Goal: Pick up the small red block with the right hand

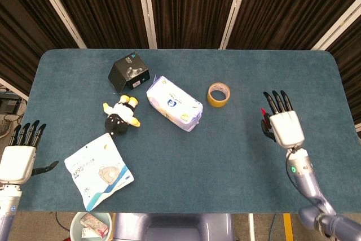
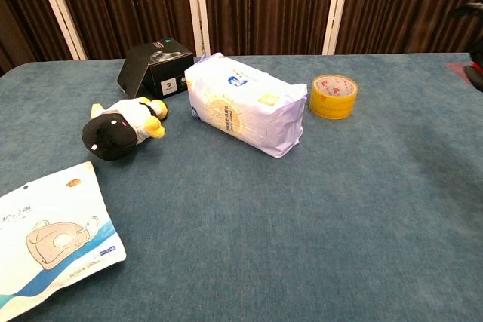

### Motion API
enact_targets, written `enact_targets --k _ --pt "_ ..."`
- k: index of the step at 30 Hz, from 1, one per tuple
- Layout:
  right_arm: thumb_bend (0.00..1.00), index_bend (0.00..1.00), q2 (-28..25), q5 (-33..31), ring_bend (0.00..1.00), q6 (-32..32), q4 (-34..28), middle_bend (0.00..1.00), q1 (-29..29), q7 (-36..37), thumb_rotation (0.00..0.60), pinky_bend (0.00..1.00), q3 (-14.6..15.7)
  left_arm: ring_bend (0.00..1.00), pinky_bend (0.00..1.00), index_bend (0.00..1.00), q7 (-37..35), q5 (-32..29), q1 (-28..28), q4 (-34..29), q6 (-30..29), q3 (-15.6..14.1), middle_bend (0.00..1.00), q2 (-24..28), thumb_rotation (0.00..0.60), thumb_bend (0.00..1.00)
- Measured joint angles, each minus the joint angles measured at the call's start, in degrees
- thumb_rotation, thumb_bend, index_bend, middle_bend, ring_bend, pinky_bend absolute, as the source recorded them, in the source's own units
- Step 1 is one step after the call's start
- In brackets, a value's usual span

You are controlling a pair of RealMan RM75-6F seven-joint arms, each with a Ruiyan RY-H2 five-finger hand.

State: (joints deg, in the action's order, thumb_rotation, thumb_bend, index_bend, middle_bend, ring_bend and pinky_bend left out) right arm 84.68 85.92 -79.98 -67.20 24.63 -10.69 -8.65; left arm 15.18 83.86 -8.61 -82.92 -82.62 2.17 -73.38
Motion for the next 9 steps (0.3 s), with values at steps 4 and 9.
enact_targets --k 4,9 --pt "0.63 0.59 -3.1 -1.5 0.00 -7.3 -12.5 0.03 -7.6 -5.7 0.600 0.00 1.8 0.00 0.00 0.00 -1.1 1.3 0.4 -0.3 -1.1 -0.4 0.00 0.6 0.391 0.00" --pt "0.60 0.59 -5.1 -3.0 0.00 -15.1 -18.5 0.03 -15.7 -7.7 0.600 0.00 3.8 0.00 0.00 0.00 -1.6 2.7 0.7 0.0 -1.7 -1.1 0.00 0.8 0.392 0.00"
